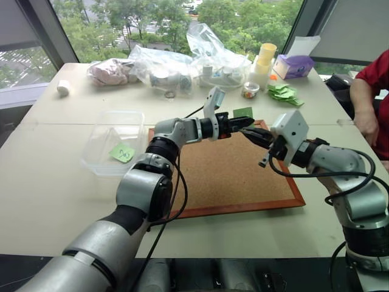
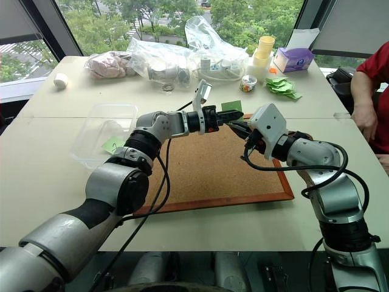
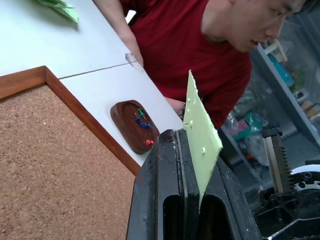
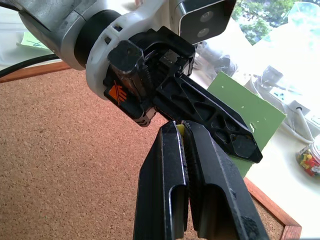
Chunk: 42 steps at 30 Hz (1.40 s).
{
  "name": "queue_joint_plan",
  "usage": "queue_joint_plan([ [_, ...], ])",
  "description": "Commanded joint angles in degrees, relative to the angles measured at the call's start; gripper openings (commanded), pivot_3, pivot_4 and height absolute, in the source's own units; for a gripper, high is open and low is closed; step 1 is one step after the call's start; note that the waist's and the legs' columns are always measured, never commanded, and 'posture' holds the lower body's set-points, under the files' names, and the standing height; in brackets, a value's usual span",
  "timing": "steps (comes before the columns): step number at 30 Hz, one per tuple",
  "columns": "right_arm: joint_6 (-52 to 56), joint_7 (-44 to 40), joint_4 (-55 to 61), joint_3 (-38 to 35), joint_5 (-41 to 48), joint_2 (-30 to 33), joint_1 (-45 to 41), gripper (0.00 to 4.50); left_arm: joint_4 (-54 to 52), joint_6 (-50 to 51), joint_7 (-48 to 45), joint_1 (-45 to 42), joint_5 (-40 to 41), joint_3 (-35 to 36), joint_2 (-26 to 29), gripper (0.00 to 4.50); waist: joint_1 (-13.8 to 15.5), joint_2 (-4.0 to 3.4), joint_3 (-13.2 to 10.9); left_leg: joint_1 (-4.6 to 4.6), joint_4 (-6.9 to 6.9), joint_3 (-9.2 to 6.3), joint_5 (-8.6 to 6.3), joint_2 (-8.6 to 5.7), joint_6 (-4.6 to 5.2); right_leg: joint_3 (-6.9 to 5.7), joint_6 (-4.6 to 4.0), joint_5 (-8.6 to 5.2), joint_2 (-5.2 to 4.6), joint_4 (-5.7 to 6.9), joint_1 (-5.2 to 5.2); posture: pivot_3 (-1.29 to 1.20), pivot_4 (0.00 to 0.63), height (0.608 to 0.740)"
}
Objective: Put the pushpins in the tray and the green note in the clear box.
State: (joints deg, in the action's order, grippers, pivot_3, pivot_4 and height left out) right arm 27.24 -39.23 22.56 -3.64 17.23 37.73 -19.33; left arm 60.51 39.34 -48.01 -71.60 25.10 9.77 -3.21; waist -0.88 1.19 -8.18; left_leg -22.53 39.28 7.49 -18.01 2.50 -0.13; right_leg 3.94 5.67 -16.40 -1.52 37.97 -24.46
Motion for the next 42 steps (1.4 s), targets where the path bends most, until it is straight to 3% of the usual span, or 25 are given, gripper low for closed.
queue_joint_plan([
  [1, 0.36, 2.72, 3.70, -3.31, 1.71, -1.40, 0.26, 0.00, -1.51, -0.95, -0.48, 0.51, -0.81, -0.05, 1.14, 0.03, -0.05, 0.00, 0.00, 0.00, 0.00, 0.00, 0.00, 0.00, 0.00, 0.00, 0.00, 0.00, 0.00, 0.00, 0.00, 0.00, 0.150, 0.738],
  [9, 2.52, 5.85, 5.07, -4.94, 4.06, -3.41, 1.61, 0.00, -3.83, -1.54, -1.31, 1.60, -1.93, -1.18, 1.77, 0.03, 0.13, 0.00, 0.00, -0.01, 0.00, 0.00, 0.00, -0.01, 0.00, 0.00, 0.00, 0.00, -0.02, 0.00, -0.01, 0.00, 0.150, 0.738],
  [14, 12.05, 14.70, -1.21, -16.17, 9.96, -6.31, -0.43, 0.00, -20.98, -16.73, -12.07, 7.35, -16.35, -20.47, 8.59, 0.03, -0.03, -0.02, 0.01, 0.02, -0.04, 0.05, 0.02, 0.04, -0.05, 0.03, -0.01, 0.00, -0.01, 0.01, -0.01, 0.00, 0.150, 0.738],
  [18, 18.36, 19.32, -8.32, -18.62, 7.73, -3.81, -1.56, 0.00, -31.39, -17.99, -19.18, 9.00, -19.06, -26.98, 14.41, 0.03, -0.02, -0.03, 0.00, 0.03, -0.05, 0.12, 0.04, 0.20, -0.07, 0.04, -0.03, 0.00, -0.02, 0.02, -0.02, 0.00, 0.150, 0.738],
  [22, 22.12, 23.14, -15.73, -17.90, 4.40, -1.96, -2.76, 0.00, -35.02, -22.83, -21.96, 9.54, -23.50, -31.83, 18.59, 0.03, 0.02, -0.07, 0.03, 0.03, -0.06, 0.12, 0.01, 0.18, -0.03, 0.08, -0.03, -0.01, -0.03, 0.00, -0.02, 0.00, 0.150, 0.738],
  [35, 17.55, 23.39, -33.20, -16.38, 0.20, -1.88, -6.65, 0.00, -37.38, -24.69, -21.46, 11.77, -25.99, -33.16, 19.46, 0.03, -0.23, -0.12, 0.00, 0.02, -0.05, 0.11, -0.02, 0.19, 0.04, 0.10, -0.01, 0.00, 0.04, 0.01, -0.04, 0.00, 0.150, 0.738],
  [39, 16.24, 23.17, -34.95, -16.55, -0.01, -1.97, -7.25, 1.29, -38.34, -23.74, -21.00, 12.52, -25.78, -32.94, 19.42, 0.00, -0.21, -0.13, 0.00, 0.02, -0.05, 0.11, 0.00, 0.20, 0.01, 0.10, -0.01, 0.00, 0.03, 0.02, -0.04, 0.00, 0.150, 0.738],
  [42, 16.12, 22.90, -34.73, -16.67, 0.15, -2.07, -7.12, 2.83, -38.85, -23.28, -20.87, 12.94, -25.84, -32.95, 19.51, 0.00, -0.19, -0.13, 0.00, 0.02, -0.05, 0.12, 0.00, 0.19, 0.00, 0.11, -0.01, 0.00, 0.01, 0.02, -0.04, 0.00, 0.150, 0.738],
])
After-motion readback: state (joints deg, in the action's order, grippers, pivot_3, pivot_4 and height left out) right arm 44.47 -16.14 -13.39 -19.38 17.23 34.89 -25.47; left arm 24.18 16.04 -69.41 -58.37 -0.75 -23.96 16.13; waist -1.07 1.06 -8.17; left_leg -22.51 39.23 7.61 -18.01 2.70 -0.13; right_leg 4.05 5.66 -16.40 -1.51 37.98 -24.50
